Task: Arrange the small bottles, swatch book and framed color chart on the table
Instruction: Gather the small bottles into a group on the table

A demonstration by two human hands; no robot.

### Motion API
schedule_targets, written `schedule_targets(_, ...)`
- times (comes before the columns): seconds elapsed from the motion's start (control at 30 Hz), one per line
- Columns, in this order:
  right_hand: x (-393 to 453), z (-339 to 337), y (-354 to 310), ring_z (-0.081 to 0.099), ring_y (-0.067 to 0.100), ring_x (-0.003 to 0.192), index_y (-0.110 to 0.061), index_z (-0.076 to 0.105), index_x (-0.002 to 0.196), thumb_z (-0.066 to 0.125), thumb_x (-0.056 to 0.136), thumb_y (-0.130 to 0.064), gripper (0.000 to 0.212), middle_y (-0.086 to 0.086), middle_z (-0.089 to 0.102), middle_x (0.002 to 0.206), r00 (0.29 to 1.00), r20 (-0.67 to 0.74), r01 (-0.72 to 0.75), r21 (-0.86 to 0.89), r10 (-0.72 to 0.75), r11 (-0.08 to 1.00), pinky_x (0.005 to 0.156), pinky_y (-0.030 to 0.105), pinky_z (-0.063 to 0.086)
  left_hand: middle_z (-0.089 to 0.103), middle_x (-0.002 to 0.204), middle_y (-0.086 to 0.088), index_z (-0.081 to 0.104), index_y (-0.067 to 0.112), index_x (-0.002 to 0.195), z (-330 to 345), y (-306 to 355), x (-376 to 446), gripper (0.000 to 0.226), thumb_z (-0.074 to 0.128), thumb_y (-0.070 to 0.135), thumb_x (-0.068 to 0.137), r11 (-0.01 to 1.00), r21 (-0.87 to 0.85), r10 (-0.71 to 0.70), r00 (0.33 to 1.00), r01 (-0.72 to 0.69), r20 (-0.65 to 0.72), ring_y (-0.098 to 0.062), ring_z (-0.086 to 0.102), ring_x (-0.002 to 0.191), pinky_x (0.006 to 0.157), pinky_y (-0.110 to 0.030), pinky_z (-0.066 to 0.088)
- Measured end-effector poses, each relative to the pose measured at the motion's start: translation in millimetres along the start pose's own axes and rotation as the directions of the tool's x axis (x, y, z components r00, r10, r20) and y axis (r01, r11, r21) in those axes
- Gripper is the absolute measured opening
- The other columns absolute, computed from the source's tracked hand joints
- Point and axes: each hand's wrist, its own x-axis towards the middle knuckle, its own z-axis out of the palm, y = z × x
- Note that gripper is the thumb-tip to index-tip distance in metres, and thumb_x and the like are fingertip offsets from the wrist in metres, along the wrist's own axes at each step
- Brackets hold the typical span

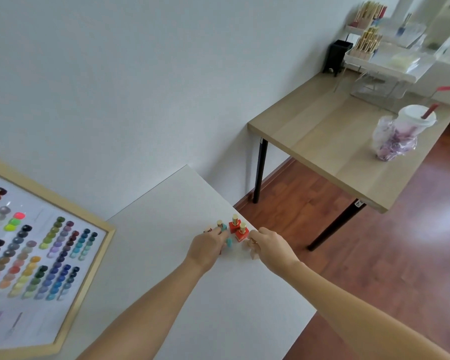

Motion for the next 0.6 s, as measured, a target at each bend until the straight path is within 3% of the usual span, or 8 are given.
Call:
schedule_targets(0.2, 6.1, 4.5, 3.8, 0.043, 0.023, 0.065, -0.012, 0.055, 0.109, 0.050, 0.091, -0.006, 0.019, 0.007, 0.053, 0.094, 0.999, 0.014, 0.033, -0.071, -0.032, 0.997, 0.061, 0.037, 0.047, 0.061, 0.113, -0.004, 0.052, 0.016, 0.119, -0.9, -1.7, 4.9, 0.028, 0.050, 0.008, 0.092, 1.000, -0.001, -0.012, 1.000, 0.012, -0.002, -0.029, 0.063, 0.090, 0.070, -0.039, 0.055)
schedule_targets(0.43, 3.1, 6.5, 4.1, 0.059, 0.028, 0.071, -0.017, 0.042, 0.130, 0.053, 0.093, -0.014, 0.038, 0.005, 0.053, 0.098, 0.998, -0.020, 0.062, -0.076, -0.063, 0.995, 0.059, 0.037, 0.049, 0.058, 0.117, -0.003, 0.049, 0.019, 0.127, -4.5, -5.3, -3.3, 0.036, 0.050, 0.010, 0.093, 0.999, -0.034, -0.023, 0.999, 0.021, -0.032, -0.030, 0.064, 0.089, 0.071, -0.037, 0.053)
schedule_targets(0.53, -3.6, 2.1, -1.1, 0.061, 0.025, 0.071, -0.019, 0.041, 0.130, 0.057, 0.092, -0.032, 0.043, 0.004, 0.053, 0.102, 0.996, -0.061, 0.060, -0.086, -0.066, 0.994, 0.054, 0.034, 0.049, 0.055, 0.119, -0.003, 0.044, 0.020, 0.135, -12.5, -8.4, -14.1, 0.044, 0.051, 0.009, 0.093, 0.998, -0.054, -0.012, 0.997, 0.008, -0.070, -0.029, 0.065, 0.086, 0.070, -0.039, 0.056)
schedule_targets(0.6, -12.7, -1.0, -5.7, 0.062, 0.025, 0.072, -0.019, 0.047, 0.123, 0.069, 0.084, -0.033, 0.047, 0.007, 0.054, 0.107, 0.986, -0.127, 0.096, -0.091, -0.107, 0.991, 0.046, 0.032, 0.051, 0.056, 0.117, -0.002, 0.043, 0.021, 0.137, -22.4, -12.7, -25.0, 0.047, 0.053, 0.010, 0.092, 0.998, -0.069, -0.003, 0.992, -0.006, -0.129, -0.028, 0.064, 0.082, 0.065, -0.038, 0.056)
